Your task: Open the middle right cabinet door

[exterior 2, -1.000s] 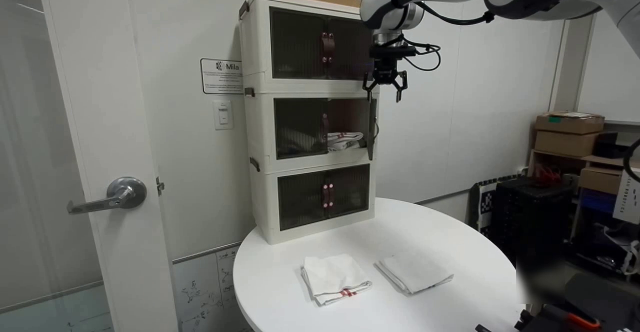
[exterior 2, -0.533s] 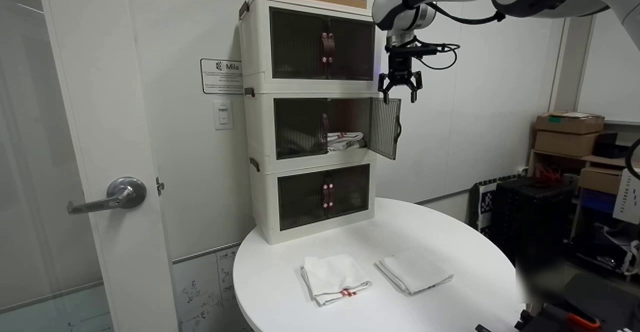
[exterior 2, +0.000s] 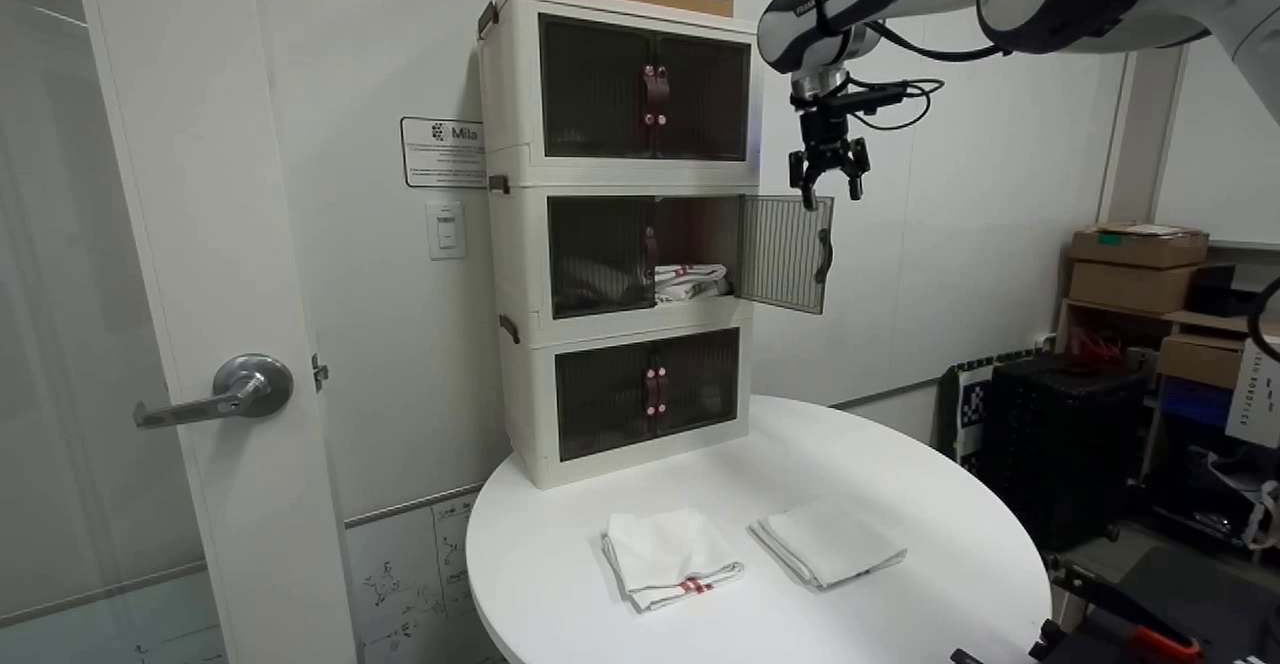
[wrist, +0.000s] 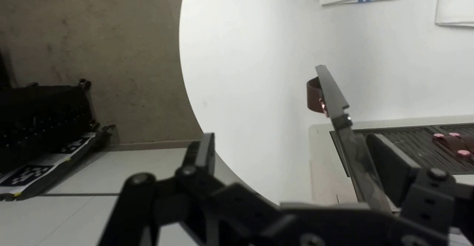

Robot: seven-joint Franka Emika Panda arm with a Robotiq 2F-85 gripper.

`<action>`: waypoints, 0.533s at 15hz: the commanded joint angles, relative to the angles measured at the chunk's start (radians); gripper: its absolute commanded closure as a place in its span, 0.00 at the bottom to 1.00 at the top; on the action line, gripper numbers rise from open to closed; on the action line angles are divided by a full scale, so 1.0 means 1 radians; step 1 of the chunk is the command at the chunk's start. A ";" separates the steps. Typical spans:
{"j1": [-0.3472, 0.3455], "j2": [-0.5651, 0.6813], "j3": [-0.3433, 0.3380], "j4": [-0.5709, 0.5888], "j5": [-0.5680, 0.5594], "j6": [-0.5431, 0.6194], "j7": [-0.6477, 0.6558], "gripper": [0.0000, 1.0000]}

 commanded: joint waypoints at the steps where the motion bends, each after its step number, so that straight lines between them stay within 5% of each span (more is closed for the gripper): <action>1: -0.006 0.062 -0.001 0.136 -0.053 -0.055 -0.095 0.00; 8: -0.005 -0.008 0.097 0.157 0.143 -0.118 -0.122 0.00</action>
